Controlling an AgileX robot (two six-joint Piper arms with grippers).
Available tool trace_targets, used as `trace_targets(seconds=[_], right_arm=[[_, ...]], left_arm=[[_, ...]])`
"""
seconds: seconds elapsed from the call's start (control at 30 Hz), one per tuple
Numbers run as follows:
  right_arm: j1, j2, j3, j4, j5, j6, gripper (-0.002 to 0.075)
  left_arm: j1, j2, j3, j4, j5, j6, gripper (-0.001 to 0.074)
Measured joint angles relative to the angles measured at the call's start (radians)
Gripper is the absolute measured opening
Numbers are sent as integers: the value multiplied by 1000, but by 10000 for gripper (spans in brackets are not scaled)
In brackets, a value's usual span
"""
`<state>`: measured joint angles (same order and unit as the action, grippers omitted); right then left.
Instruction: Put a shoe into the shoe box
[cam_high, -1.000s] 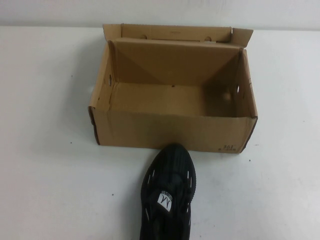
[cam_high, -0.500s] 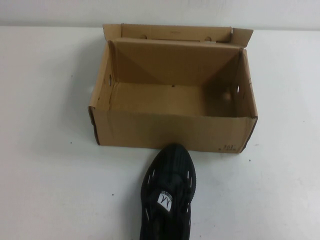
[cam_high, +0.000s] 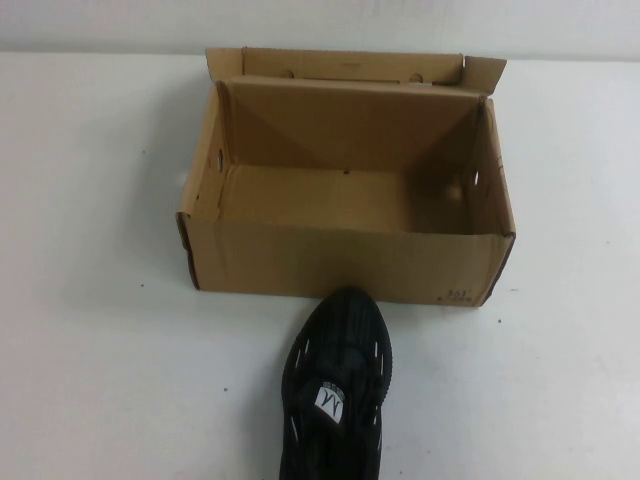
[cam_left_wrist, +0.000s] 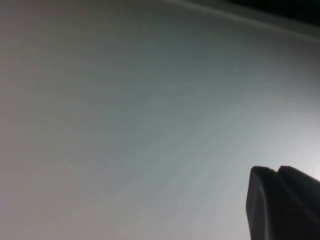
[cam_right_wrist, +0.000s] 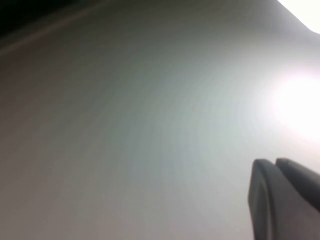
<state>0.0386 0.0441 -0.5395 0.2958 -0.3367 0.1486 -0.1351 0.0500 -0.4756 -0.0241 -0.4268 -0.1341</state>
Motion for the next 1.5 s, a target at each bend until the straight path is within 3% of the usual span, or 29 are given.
trace_targets(seconds=[0.17,0.4,0.63,0.93,1.23,1.5], right_arm=[[0,158,-127,68,344,2,-17],[0,385,-161,22,789,-79,-17],[21,460,-161,89,998,-149,-17],[147,628,-232,227,1218,-532,-17],[402,889,-410,185,1284,-623,22],[712,1116,-444,86,1200,-627,90]], left_arm=[[0,131,-133,0,256,-8,-3],[0,237,-127,14,445,-11,-3],[0,244,-126,2,627,-11,-3],[0,275,-128,-70,788,-14,-3],[0,450,-168,-89,1144,72,-3],[0,483,-177,-112,1234,90,-3]])
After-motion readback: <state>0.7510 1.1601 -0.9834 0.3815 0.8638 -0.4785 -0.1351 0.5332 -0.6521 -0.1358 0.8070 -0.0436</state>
